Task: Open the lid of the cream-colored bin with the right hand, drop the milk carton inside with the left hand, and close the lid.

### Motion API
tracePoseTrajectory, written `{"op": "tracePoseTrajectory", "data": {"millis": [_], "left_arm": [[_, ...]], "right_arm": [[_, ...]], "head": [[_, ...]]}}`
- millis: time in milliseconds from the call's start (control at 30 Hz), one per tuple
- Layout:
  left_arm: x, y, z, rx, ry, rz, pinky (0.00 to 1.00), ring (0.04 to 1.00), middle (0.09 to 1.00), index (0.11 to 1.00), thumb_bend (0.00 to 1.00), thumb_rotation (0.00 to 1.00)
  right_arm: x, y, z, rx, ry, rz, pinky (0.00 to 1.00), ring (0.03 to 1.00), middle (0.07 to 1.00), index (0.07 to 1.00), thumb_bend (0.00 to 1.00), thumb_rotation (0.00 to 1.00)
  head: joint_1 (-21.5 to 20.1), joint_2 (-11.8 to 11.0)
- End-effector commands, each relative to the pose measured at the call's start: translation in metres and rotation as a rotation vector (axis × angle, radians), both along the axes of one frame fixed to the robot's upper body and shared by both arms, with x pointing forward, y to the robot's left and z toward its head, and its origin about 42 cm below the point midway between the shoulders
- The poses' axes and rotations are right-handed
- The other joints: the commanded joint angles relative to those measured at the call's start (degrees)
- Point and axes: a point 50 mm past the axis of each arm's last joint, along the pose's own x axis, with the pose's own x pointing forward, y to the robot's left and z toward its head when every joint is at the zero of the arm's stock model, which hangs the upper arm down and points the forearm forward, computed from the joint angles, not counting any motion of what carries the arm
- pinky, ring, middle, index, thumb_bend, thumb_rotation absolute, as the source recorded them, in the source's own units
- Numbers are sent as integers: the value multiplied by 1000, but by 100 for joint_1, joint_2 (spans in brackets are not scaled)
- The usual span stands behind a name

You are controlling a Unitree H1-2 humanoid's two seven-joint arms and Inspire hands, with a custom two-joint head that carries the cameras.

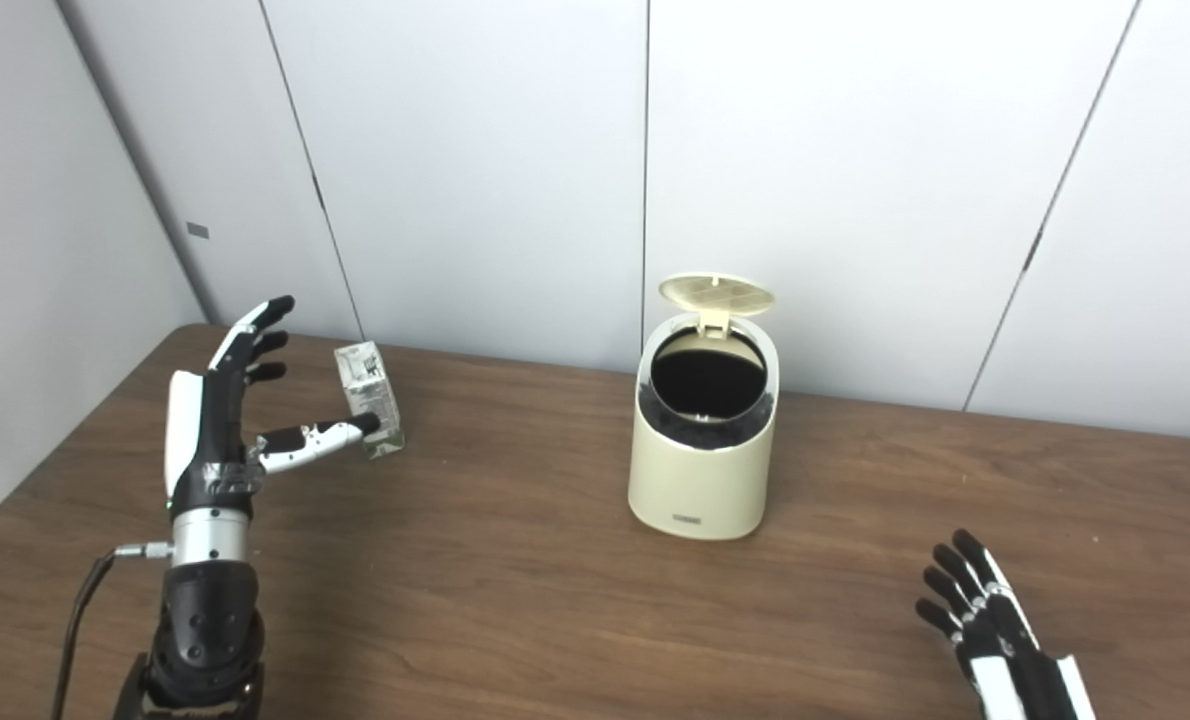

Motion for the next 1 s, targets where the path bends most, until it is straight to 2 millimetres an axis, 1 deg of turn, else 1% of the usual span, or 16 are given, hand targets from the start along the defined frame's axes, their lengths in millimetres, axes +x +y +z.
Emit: {"op": "tracePoseTrajectory", "data": {"millis": [0,100,267,367,500,633,767,967], "left_arm": [[13,3,17,25,-46,-8,758,849,893,889,871,0],[28,9,11,-18,-20,-44,820,869,899,901,868,0],[51,17,3,-26,25,-85,833,883,898,906,896,0],[60,20,4,-11,47,-84,805,883,896,898,887,0],[74,24,8,16,78,-81,776,874,892,892,876,0],[86,26,11,45,79,-87,774,865,893,881,871,0],[93,30,14,73,93,-77,783,860,890,874,857,0],[101,37,18,75,104,-74,782,855,881,863,854,0]], "right_arm": [[6,0,14,11,-81,10,783,868,891,914,731,847],[6,1,15,13,-79,8,747,846,873,899,762,840],[4,3,16,20,-73,17,731,835,864,910,780,835],[4,4,16,27,-74,17,720,825,850,895,781,824],[2,4,16,31,-69,24,725,830,847,881,815,818],[-1,5,16,30,-64,24,715,820,841,875,826,819],[-1,8,16,29,-62,26,720,825,844,872,860,829],[-2,9,18,23,-45,41,784,862,865,881,873,845]], "head": [[12,4],[22,17],[-15,61],[-20,70],[-26,96],[-49,114],[-55,139],[-72,240]]}}
